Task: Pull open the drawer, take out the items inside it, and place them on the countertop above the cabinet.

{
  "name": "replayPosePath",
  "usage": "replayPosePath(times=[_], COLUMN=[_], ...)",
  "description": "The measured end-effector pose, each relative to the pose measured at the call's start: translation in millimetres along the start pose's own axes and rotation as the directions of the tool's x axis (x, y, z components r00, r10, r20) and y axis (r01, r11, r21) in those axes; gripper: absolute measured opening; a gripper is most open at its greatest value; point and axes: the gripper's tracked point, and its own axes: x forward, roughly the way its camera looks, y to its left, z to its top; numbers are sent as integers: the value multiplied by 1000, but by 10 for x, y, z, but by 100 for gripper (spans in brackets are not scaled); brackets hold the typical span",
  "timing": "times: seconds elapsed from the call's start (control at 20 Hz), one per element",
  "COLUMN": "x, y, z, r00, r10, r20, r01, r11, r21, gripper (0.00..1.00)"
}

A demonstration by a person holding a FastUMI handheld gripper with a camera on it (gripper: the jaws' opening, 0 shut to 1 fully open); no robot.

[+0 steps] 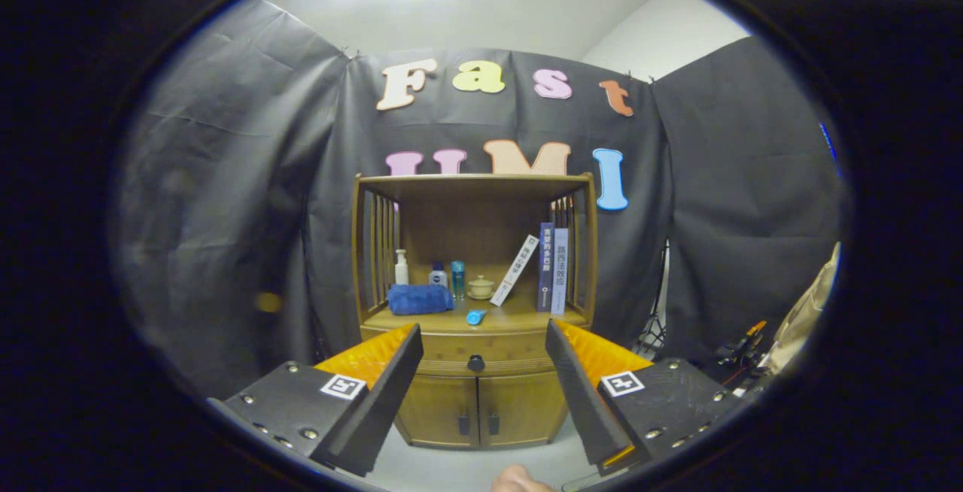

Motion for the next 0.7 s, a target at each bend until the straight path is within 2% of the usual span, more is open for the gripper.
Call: replayPosePath(times=[0.45,0.7], x=[10,39], y=[-9,-8], z=[34,-107], r00=[1000,999], r10=[2,7], r20=[-7,-38], r01=[-2,-6], r11=[1000,1000], r21=[7,15], gripper=[98,98])
